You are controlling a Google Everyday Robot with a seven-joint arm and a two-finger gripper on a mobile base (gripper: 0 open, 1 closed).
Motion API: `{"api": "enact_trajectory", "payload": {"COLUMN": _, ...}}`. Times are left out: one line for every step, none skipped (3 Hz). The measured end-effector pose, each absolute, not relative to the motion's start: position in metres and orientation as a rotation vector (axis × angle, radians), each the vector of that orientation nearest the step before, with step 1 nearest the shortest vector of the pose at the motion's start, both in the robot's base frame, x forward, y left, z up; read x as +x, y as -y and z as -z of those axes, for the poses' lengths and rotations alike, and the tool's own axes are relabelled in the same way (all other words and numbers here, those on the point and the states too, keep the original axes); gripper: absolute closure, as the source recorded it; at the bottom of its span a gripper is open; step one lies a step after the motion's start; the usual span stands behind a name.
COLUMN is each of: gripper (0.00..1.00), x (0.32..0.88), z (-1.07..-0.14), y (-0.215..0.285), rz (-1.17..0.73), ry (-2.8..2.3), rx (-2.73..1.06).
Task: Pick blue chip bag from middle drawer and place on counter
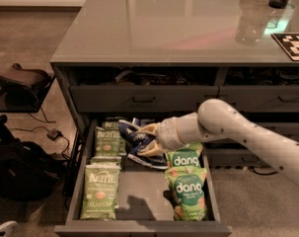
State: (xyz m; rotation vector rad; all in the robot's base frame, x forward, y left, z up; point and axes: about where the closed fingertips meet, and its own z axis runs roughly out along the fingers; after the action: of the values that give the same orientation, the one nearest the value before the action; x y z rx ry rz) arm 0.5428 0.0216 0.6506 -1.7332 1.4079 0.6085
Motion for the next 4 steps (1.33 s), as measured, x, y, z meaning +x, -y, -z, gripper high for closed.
{"api": "enact_trajectory", "payload": {"gripper": 1.00, "x": 0.540, "z": -0.702, "y": -0.017, "rz": -0.567, "ry": -1.380, "rx": -1.734}}
{"api": "enact_trajectory", "payload": {"gripper": 1.00, "x": 0.536, "z": -0.743, "y": -0.013, "rz": -0.536, "ry": -1.302, "rx": -1.721}}
{"api": "enact_trajectory", "payload": {"gripper": 1.00, "x": 0.529, "z": -0.779, "y": -0.010, "rz": -0.504, "ry": -1.193, "rx": -1.714}}
{"api": "enact_trajectory", "payload": {"gripper": 1.00, "x": 0.522, "z": -0.810, "y": -0.010, "rz": -0.481, "ry": -1.082, "rx": -1.708}}
